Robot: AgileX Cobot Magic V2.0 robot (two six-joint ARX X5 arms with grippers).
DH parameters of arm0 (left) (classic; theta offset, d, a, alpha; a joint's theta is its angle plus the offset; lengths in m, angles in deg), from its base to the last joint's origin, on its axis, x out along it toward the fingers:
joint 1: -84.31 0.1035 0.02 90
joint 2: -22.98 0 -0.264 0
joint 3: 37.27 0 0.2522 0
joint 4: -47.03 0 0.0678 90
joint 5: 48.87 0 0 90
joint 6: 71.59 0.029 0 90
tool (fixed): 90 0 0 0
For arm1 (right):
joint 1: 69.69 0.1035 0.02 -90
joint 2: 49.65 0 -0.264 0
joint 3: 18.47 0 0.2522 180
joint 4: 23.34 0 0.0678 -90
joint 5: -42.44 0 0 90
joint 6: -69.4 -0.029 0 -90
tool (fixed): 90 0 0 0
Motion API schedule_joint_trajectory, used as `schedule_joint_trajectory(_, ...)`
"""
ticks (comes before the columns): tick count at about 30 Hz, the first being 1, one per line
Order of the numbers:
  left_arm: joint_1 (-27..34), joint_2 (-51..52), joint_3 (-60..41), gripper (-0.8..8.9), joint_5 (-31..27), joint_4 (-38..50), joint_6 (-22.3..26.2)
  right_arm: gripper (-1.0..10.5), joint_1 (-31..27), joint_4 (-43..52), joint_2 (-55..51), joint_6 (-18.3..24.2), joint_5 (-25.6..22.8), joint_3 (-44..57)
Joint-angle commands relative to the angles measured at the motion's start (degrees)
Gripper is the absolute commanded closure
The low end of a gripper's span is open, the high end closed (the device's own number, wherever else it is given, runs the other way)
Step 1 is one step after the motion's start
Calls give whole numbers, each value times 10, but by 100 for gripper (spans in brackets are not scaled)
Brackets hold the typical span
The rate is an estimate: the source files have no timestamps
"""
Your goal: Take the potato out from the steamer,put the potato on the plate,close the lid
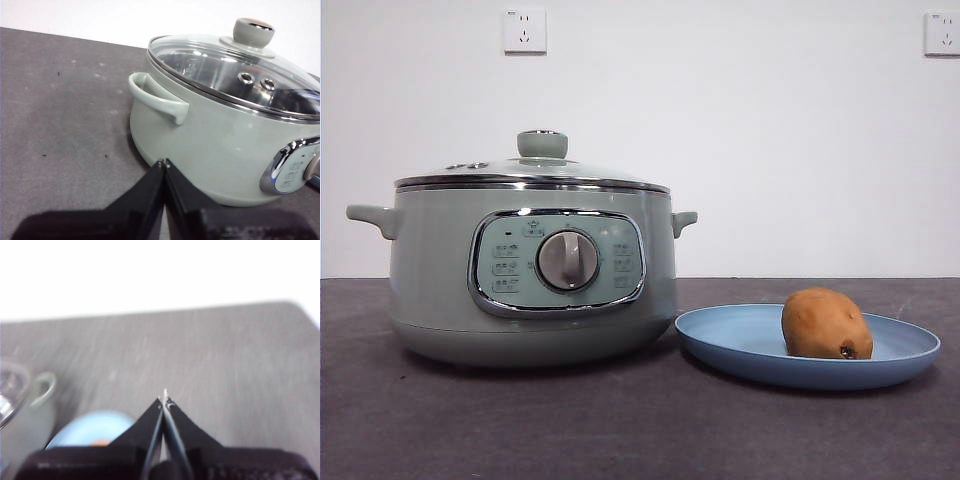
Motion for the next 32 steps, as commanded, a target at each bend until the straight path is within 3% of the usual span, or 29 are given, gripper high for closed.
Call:
schedule_joint_trajectory(1, 1, 1, -8, 815, -2, 0, -2, 946, -7, 123, -54, 1, 3, 141)
schedule_joint_trajectory(5, 1, 1, -8, 815, -2, 0, -2, 946, -7, 256, -115, -10, 2, 317)
schedule_joint_trajectory(12, 1, 1, -8, 815, -2, 0, -2, 946, -7, 395, -178, -54, 2, 484)
schedule_joint_trajectory(19, 1, 1, -8, 815, -2, 0, -2, 946, -7, 391, -245, -75, 2, 544)
schedule_joint_trajectory(24, 1, 1, -8, 815, -2, 0, -2, 946, -7, 308, -288, -74, 0, 544)
schedule_joint_trajectory(32, 1, 1, -8, 815, -2, 0, -2, 946, -7, 311, -288, -72, 0, 544)
